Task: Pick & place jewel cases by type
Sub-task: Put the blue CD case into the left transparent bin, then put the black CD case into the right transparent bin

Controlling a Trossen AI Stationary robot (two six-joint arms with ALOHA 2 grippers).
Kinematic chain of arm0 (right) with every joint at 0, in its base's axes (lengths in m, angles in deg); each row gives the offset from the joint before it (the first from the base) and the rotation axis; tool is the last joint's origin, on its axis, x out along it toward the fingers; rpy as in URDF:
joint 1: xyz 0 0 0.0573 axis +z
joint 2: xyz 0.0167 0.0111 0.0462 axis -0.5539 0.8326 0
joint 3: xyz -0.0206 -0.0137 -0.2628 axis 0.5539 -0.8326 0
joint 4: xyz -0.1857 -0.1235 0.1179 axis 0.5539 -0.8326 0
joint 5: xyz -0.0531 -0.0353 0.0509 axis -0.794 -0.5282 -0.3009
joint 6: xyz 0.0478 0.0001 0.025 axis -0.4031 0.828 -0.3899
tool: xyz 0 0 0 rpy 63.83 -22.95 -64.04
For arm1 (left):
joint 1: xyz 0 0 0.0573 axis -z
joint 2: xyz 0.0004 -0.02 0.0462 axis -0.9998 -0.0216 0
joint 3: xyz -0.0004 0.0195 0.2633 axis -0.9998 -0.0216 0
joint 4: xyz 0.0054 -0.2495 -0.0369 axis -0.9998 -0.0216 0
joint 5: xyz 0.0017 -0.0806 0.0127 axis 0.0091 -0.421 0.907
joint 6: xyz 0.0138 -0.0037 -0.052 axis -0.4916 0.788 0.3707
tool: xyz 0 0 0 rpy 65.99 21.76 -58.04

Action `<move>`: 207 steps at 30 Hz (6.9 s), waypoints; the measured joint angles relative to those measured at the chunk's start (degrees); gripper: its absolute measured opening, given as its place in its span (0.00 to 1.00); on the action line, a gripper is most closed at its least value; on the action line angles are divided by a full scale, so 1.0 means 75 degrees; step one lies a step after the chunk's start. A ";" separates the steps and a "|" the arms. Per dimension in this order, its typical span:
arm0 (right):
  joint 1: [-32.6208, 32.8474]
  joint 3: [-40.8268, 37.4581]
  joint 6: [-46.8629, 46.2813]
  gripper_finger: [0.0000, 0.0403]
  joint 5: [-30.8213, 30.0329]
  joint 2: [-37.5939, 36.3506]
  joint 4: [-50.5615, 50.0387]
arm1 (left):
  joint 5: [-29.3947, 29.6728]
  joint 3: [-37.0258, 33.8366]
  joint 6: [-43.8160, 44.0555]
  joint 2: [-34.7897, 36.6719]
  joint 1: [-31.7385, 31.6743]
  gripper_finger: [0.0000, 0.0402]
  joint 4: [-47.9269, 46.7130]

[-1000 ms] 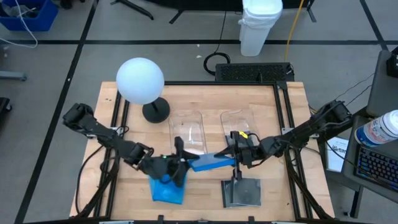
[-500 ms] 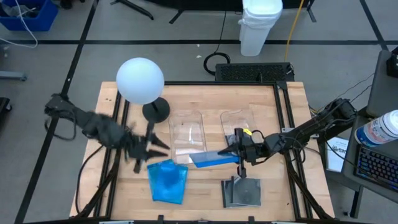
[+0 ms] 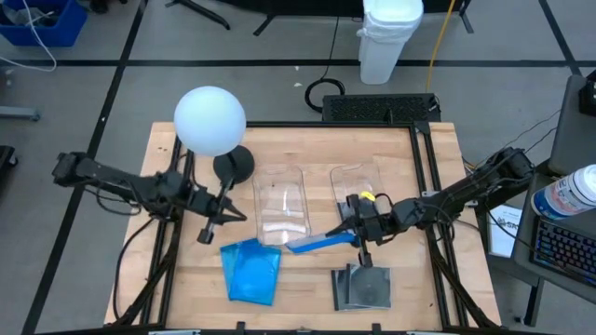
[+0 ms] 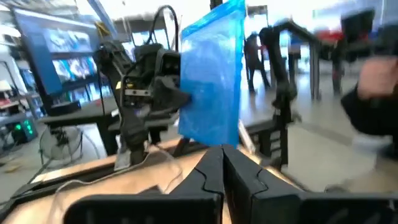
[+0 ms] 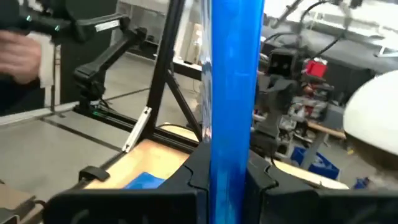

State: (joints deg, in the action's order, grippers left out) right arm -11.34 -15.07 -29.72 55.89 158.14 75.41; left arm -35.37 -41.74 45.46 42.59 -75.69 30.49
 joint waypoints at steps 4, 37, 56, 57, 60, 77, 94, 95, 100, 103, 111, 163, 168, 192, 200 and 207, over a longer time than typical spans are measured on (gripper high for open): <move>-0.0155 0.0000 -0.0182 0.06 0.0003 0.0003 -0.0099 | 0.0923 -0.1395 0.0378 0.0091 0.0361 0.05 0.1777; -0.3475 0.3059 -0.7395 0.08 0.1979 0.1432 -0.5647 | 0.2358 -0.2823 0.0185 0.0111 0.1278 0.08 0.1263; -0.3292 0.2973 -0.9861 0.06 0.2766 0.3358 -0.4287 | 0.2315 -0.2823 0.0451 0.0111 0.1278 0.08 0.1228; -0.3295 0.2973 -0.9938 0.06 0.2757 0.3401 -0.4314 | 0.2320 -0.2823 0.0452 0.0111 0.1278 0.08 0.1228; -0.3296 0.2973 -1.0115 0.07 0.2730 0.3463 -0.4264 | 0.2300 -0.2823 0.0493 0.0111 0.1278 0.08 0.1229; -0.3345 0.2975 -1.0176 0.16 0.2532 0.3847 -0.4347 | 0.2288 -0.2823 0.0558 0.0111 0.1278 0.08 0.1243; -0.2937 0.2975 -1.0849 0.17 0.1717 0.3847 -0.3884 | 0.2290 -0.2820 0.0590 0.0111 0.1278 0.08 0.1313; -0.2892 0.2975 -1.0901 0.17 0.1622 0.3847 -0.3783 | 0.2290 -0.2820 0.0591 0.0111 0.1278 0.08 0.1313; -0.2751 0.2975 -1.0792 0.17 0.1542 0.3841 -0.3758 | 0.2290 -0.2820 0.0709 0.0111 0.1278 0.08 0.1313; -0.2669 0.2975 -1.0602 0.18 0.1545 0.3841 -0.3802 | 0.2290 -0.2818 0.0739 0.0111 0.1278 0.08 0.1313; -0.2630 0.2975 -1.0182 0.18 0.1936 0.3841 -0.3925 | 0.2290 -0.2818 0.0924 0.0111 0.1278 0.08 0.1310; -0.2934 0.2996 -0.4861 0.62 0.1739 0.3282 -0.5253 | 0.2296 -0.2818 0.1295 0.0108 0.1277 0.08 0.0868; -0.2937 0.3023 -0.4387 0.62 0.1737 0.3284 -0.5272 | 0.2296 -0.2818 0.1385 0.0108 0.1276 0.08 0.0841; -0.1971 0.3151 -0.0361 0.18 0.1156 0.0365 -0.6749 | 0.2347 -0.2818 0.1316 0.0108 0.1275 0.08 0.0136; -0.1079 0.1300 -0.0146 0.03 0.0734 0.0015 -0.3747 | 0.1673 -0.2818 0.0894 0.0109 0.1556 0.08 0.0845; -0.0427 0.0258 0.0461 0.01 0.0702 0.0047 -0.2120 | 0.2705 -0.2818 0.1550 0.0108 0.1769 0.08 0.0906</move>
State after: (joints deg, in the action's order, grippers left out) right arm -14.54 -13.14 -26.26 61.16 158.49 59.51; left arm -15.09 -62.87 57.09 43.40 -62.42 37.29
